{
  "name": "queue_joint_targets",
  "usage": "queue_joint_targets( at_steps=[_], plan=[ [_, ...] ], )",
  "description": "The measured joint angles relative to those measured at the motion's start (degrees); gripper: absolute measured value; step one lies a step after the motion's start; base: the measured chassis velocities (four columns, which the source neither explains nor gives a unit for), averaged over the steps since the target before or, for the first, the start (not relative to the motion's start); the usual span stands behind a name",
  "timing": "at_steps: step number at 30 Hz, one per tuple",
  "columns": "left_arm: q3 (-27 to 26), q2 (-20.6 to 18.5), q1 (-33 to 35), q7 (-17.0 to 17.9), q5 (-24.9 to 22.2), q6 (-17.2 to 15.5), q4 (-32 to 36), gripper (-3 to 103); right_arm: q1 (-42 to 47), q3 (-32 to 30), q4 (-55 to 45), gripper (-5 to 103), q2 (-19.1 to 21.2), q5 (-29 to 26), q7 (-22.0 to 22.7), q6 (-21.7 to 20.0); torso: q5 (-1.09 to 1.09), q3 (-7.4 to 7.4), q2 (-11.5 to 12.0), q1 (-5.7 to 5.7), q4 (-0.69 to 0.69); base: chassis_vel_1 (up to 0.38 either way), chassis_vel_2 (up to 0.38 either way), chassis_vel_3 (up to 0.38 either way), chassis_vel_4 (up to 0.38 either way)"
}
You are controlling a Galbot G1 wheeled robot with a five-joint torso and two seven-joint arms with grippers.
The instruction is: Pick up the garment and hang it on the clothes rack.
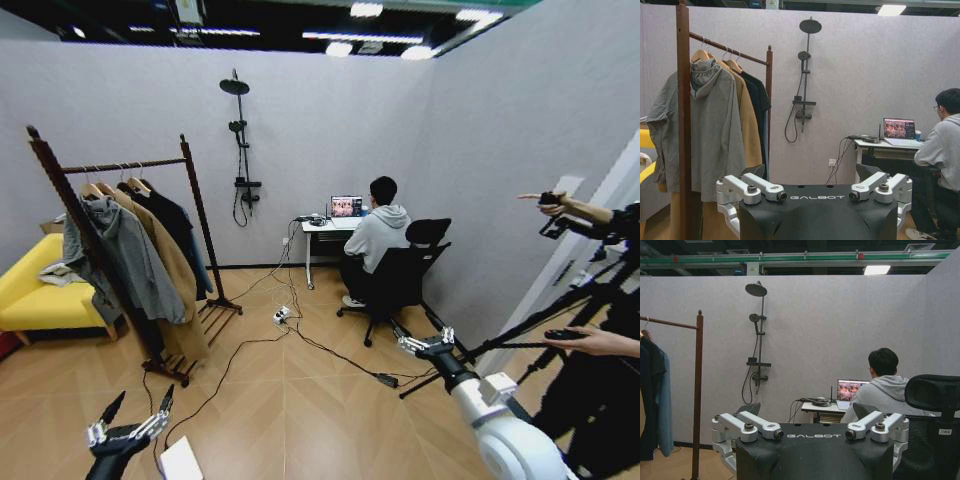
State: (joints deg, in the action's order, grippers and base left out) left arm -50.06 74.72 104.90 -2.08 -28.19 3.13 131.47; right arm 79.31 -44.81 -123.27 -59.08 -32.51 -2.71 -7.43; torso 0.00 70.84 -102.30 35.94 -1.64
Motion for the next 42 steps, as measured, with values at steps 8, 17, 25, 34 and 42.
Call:
queue_joint_targets(
  at_steps=[8,17,25,34,42],
  plan=[
    [0.0,0.0,0.0,0.0,0.0,0.0,0.0,100,6.3,2.2,-6.1,100,-7.3,1.1,0.5,-2.4,0.0,-0.01,0.0,-0.01,-0.02,0.0,0.0,0.0,0.0],
    [0.0,0.0,0.0,0.0,0.0,0.0,0.0,100,11.5,3.7,-12.8,100,-10.7,5.0,2.2,-6.6,-0.01,-0.01,0.0,-0.01,-0.01,0.0,0.0,0.0,0.0],
    [0.0,0.0,0.0,0.0,0.0,0.0,0.0,100,11.8,3.0,-13.7,100,-10.5,5.0,1.8,-8.0,0.0,-0.01,0.0,-0.01,0.0,0.0,0.0,0.0,0.0],
    [0.0,0.0,0.0,0.0,0.0,0.0,0.0,100,11.8,3.0,-13.7,100,-10.4,5.0,1.8,-8.0,0.0,0.0,0.0,-0.01,-0.01,0.0,0.0,0.0,0.0],
    [0.0,0.0,0.0,0.0,0.0,0.0,0.0,100,11.7,3.0,-13.6,100,-10.3,5.0,1.8,-7.9,0.0,0.0,0.0,-0.01,-0.01,0.0,0.0,0.0,0.0]
  ],
)
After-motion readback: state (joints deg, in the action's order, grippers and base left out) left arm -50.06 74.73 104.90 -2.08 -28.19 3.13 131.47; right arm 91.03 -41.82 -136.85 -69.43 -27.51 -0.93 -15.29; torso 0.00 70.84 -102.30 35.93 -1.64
